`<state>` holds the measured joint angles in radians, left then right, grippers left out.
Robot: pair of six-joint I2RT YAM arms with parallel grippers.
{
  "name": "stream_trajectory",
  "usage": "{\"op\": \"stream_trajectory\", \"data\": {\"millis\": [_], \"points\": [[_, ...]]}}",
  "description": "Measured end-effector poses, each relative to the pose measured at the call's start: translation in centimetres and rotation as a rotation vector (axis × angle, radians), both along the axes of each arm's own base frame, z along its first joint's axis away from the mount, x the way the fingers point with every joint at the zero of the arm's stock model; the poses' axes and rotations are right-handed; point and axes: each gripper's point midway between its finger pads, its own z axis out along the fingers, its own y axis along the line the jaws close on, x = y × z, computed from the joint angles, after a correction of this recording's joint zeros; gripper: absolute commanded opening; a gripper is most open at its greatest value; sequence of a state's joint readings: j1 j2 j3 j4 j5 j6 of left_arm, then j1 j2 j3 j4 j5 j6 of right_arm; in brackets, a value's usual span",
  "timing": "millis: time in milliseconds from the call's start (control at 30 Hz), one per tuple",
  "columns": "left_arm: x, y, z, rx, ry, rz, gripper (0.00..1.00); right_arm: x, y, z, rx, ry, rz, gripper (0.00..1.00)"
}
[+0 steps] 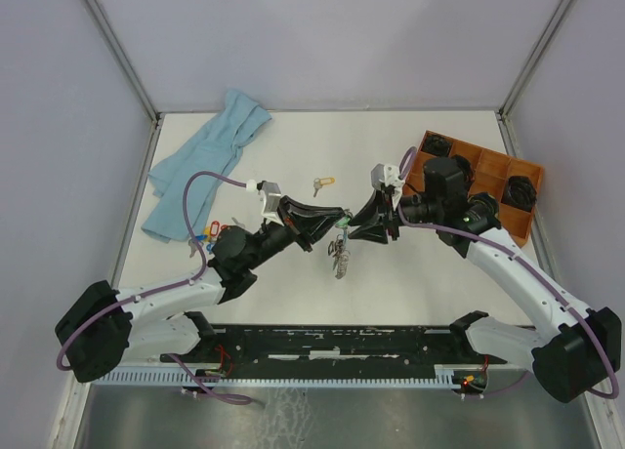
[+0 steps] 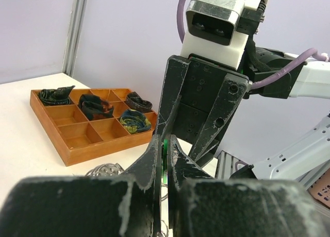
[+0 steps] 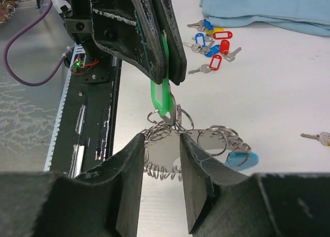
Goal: Remove the keys from the keyring
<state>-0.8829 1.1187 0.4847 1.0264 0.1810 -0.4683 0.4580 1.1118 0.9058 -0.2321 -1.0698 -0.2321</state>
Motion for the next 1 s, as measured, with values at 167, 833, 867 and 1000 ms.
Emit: {"op": "stream_trajectory", "data": {"millis": [167, 833, 867, 1000], "points": [[0.2, 0.0, -0.1, -0.008, 0.018, 0.008, 0.03, 0.1, 0.3, 0.2, 0.002, 0.013, -0.016, 0.41], [1.0, 0.0, -0.8, -0.002, 0.048, 0.037, 0.03, 1.5, 0.2, -0.6, -0.043, 0.024, -0.123, 0.07], [1.0, 0.0, -0.8, -0.002, 0.048, 0.037, 0.03, 1.5, 0.2, -0.6, -0.043, 0.023, -0.122, 0.05], [0.9, 0.0, -0.8, -0.002, 0.048, 0.037, 0.03, 1.4, 0.3, -0.6, -0.041, 0.028, -0.118, 0.01]]}}
